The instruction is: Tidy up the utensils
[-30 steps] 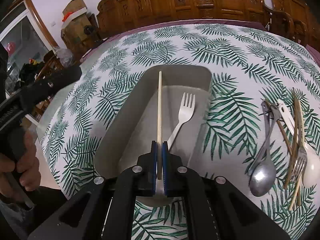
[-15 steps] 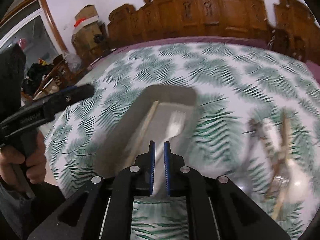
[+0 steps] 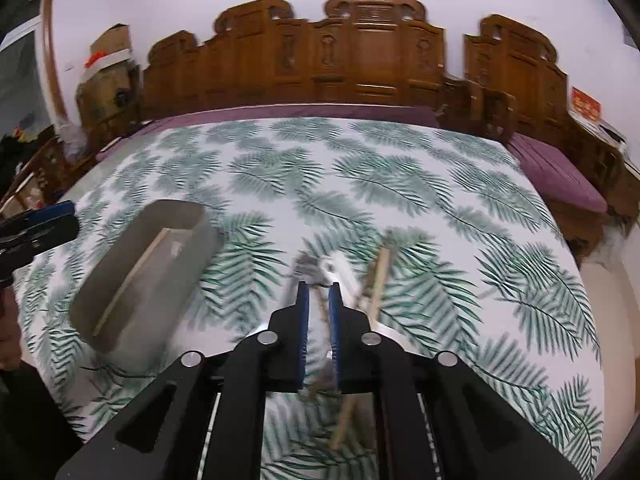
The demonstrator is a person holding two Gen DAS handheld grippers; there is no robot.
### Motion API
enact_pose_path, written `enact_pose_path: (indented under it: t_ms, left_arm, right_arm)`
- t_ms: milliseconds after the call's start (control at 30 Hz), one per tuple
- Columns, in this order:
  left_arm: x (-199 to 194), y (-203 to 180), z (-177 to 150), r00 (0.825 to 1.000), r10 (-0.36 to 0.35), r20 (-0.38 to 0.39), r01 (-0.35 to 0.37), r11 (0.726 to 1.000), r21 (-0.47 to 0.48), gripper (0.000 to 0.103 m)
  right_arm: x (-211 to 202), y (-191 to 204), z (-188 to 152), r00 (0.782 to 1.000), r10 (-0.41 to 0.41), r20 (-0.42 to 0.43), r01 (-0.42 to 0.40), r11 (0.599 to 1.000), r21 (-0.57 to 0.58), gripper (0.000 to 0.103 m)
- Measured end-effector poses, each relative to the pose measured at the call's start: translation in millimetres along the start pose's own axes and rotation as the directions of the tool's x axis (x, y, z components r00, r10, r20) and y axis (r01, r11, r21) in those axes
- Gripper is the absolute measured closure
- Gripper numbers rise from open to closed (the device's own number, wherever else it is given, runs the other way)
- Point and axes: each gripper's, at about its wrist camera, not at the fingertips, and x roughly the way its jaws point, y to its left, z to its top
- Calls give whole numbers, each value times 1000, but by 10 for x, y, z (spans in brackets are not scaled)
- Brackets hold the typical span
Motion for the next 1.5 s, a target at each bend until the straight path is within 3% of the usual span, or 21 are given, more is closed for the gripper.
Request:
enact_pose_path:
  t_ms: [267, 533, 667, 867, 967, 1033, 1233, 1500]
  left_arm:
    - [143, -331, -99, 998, -37, -42, 40, 998, 55, 25]
    - [253, -560, -177, 997, -46, -66, 52, 994, 100, 25]
    - [297, -603, -199, 996, -45, -75, 53, 993, 106, 25]
    - [340, -624, -225, 995, -42, -88, 51, 992, 113, 25]
    - [348, -623, -250, 995, -37, -94, 48, 992, 115, 25]
    - [353, -619, -257, 995, -35, -96, 46, 992, 114, 25]
    - [371, -632, -266, 995, -33, -100, 44, 992, 116, 25]
    - [391, -670, -283, 994, -24, -104, 37, 991, 127, 25]
  right_arm:
    - [225, -277, -277, 996, 14, -87, -9, 998, 54, 83]
    - [346, -196, -367, 990, 53, -129, -47, 998, 48, 83]
    - [446, -141, -346, 989, 60, -138, -55, 998, 45, 67]
    - [554, -118, -315, 987, 50, -155, -41, 997, 59, 67]
    - [547, -136, -322, 986, 56, -156, -45, 997, 69, 73]
    - [525, -163, -311, 987, 65, -148, -54, 995, 79, 88]
    - [507, -157, -301, 987, 92, -134, -81, 993, 85, 95]
    - [518, -52, -274, 986, 100, -133, -93, 994, 57, 97]
